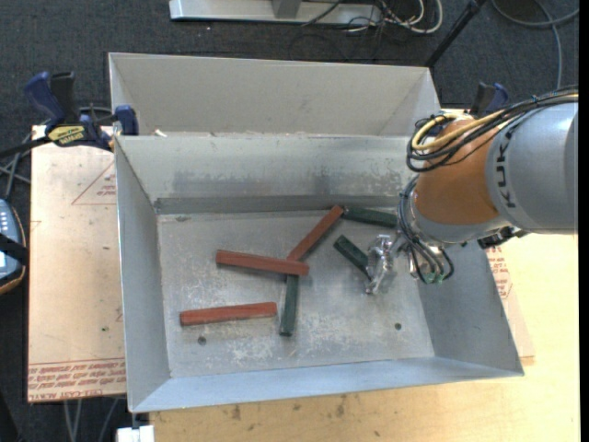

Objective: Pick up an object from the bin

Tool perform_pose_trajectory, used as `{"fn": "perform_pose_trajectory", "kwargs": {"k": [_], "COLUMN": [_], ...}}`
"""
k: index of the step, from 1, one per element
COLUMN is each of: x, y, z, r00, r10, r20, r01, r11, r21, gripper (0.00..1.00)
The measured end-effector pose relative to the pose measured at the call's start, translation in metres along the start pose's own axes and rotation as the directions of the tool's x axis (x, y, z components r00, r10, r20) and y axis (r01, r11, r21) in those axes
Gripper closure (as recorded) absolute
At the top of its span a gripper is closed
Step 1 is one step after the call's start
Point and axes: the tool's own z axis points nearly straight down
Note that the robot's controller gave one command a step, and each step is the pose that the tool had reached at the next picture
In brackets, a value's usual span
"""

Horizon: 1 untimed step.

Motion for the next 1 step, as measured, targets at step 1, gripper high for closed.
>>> {"fn": "perform_pose_trajectory", "kwargs": {"k": [1], "x": [0.0000], "y": [0.0000], "z": [0.0000], "r00": [1.000], "r10": [0.000], "r20": [0.000], "r01": [0.000], "r11": [1.000], "r21": [0.000], "gripper": [1.00]}}
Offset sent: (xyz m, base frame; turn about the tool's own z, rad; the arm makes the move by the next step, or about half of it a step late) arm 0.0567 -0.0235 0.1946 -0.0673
